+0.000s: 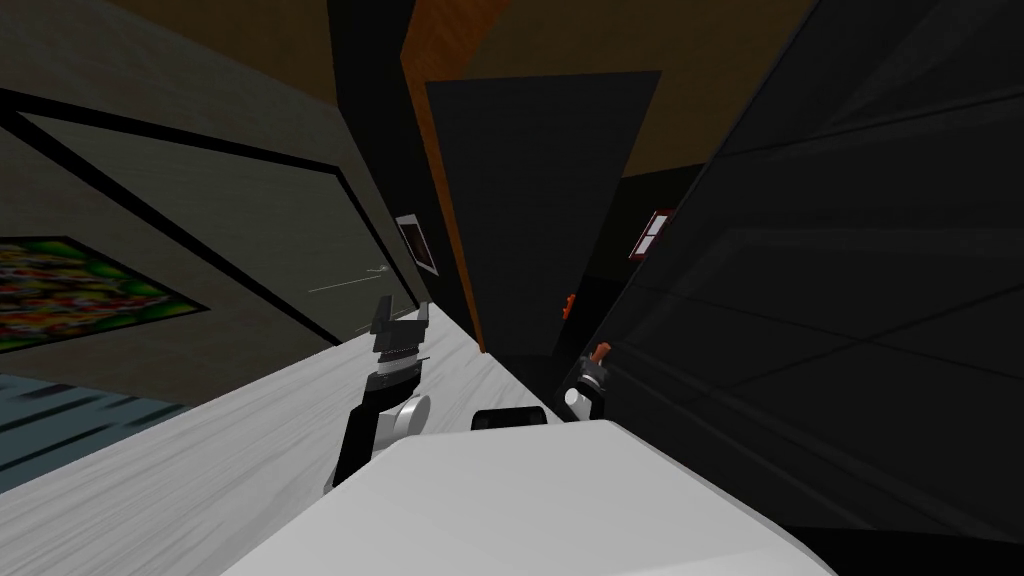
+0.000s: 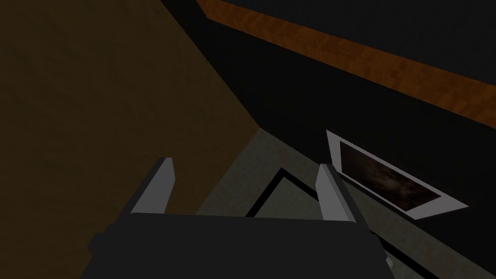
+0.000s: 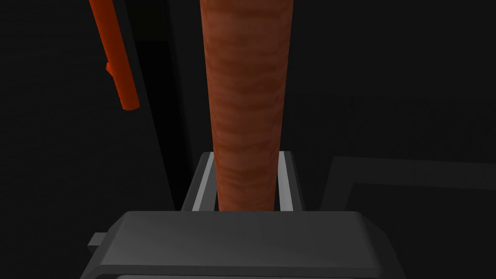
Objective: Push the door open
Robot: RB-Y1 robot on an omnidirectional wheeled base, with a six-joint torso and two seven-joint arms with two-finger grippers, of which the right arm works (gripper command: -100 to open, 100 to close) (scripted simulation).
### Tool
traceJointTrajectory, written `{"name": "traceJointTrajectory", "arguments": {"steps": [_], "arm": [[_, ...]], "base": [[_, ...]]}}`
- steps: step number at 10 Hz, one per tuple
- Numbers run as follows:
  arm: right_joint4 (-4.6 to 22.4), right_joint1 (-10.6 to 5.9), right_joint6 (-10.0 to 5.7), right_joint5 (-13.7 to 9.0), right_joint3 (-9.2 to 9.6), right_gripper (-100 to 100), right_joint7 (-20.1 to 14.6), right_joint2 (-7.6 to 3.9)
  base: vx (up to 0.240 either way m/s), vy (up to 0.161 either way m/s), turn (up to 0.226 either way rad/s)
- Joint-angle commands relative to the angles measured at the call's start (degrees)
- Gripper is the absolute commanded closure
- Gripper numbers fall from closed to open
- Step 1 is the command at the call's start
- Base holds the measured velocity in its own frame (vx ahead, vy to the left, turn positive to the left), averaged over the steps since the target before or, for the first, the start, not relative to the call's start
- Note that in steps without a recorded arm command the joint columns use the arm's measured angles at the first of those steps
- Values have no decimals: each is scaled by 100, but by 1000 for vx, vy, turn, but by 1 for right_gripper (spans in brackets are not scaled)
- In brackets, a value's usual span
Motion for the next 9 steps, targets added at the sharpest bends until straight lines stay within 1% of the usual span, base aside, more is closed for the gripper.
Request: {"name": "traceJointTrajectory", "arguments": {"steps": [1,2,3,5,6,9], "arm": [[67,-33,-105,-96,-157,100,-2,-98],[90,-49,-134,-179,-276,100,38,-112],[101,-57,-148,-220,-335,100,58,-119],[101,-57,-148,-220,-335,100,58,-119],[124,-73,-178,-306,-458,100,99,-128],[159,-98,-222,-436,-642,100,161,-136]], "base": [[169,-148,25],[167,-124,47],[168,-73,15],[70,-35,-17],[63,-34,32],[98,-69,15]]}}
